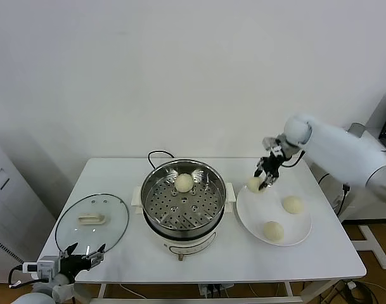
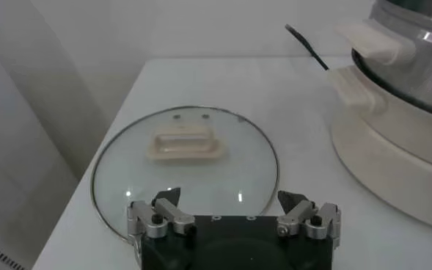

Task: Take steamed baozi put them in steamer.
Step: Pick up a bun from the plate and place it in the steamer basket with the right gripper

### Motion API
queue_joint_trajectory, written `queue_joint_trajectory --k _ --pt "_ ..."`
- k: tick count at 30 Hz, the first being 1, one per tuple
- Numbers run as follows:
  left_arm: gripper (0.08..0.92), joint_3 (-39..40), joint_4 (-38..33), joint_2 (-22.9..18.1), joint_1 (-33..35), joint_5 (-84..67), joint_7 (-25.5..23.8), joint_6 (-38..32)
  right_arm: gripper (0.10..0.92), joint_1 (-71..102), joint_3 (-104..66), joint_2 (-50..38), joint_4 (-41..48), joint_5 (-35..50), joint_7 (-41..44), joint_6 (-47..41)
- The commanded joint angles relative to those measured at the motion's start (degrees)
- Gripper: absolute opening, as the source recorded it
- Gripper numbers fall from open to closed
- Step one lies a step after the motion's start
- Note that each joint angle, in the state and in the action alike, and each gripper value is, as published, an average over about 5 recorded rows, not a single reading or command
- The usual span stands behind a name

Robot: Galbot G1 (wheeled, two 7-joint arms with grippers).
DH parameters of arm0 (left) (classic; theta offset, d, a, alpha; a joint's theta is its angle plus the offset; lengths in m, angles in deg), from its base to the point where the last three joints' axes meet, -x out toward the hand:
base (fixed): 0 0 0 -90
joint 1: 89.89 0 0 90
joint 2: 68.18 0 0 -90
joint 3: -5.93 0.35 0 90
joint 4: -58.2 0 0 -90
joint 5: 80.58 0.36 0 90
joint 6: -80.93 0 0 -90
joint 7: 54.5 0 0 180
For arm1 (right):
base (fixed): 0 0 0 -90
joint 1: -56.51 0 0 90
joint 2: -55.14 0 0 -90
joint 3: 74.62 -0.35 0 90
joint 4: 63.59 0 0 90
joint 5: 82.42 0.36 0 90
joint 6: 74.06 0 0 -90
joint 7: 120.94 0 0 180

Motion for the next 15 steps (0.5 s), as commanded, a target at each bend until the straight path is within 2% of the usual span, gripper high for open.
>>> queue_joint_trajectory --k 1,8,15 --pt "0.823 0.1 0.0 0.1 -0.1 0.0 0.0 0.0 0.450 -14.4 8.8 -2.3 -10.5 12.7 0.7 -9.4" --pt "0.823 0.3 0.0 0.1 -0.3 0.0 0.2 0.1 0.450 -19.1 10.2 0.8 -15.8 22.3 -4.3 -17.0" --pt "0.823 0.6 -0.1 0.0 -0.7 0.0 0.3 0.1 0.450 -17.0 10.0 6.8 -20.7 30.5 -15.0 -23.1"
